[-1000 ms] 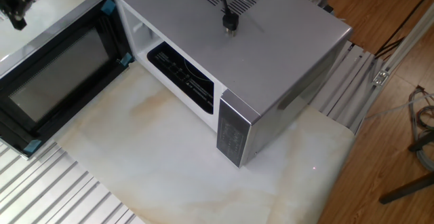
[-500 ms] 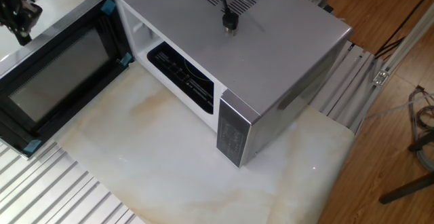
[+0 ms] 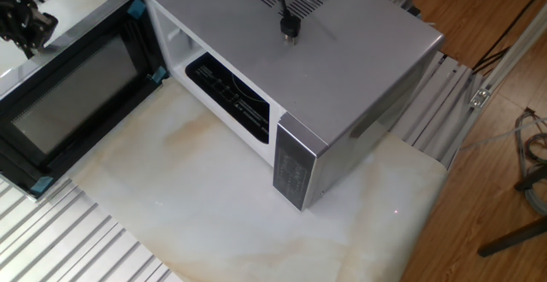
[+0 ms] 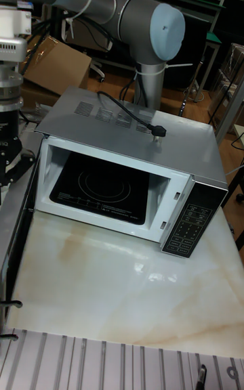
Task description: Close the microwave door
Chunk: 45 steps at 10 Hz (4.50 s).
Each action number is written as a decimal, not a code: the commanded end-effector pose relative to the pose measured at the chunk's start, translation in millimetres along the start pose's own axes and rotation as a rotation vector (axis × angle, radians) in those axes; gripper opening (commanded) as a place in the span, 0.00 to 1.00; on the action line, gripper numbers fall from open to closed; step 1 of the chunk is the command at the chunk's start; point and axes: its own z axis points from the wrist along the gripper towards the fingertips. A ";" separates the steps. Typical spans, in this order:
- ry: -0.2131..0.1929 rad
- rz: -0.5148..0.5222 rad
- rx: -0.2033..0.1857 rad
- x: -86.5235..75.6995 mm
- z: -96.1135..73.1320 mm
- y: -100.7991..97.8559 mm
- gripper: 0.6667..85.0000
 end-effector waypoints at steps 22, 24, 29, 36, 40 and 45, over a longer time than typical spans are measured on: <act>0.116 0.031 0.110 -36.1 9.4 161.6 0.00; 0.150 0.048 0.097 -30.0 3.0 177.0 0.00; 0.163 0.160 0.069 -15.1 3.3 223.5 0.00; 0.136 0.300 0.021 -4.9 7.7 263.6 0.00; 0.160 0.416 0.076 11.7 3.4 259.6 0.00; 0.214 0.479 0.079 29.2 -10.6 266.9 0.00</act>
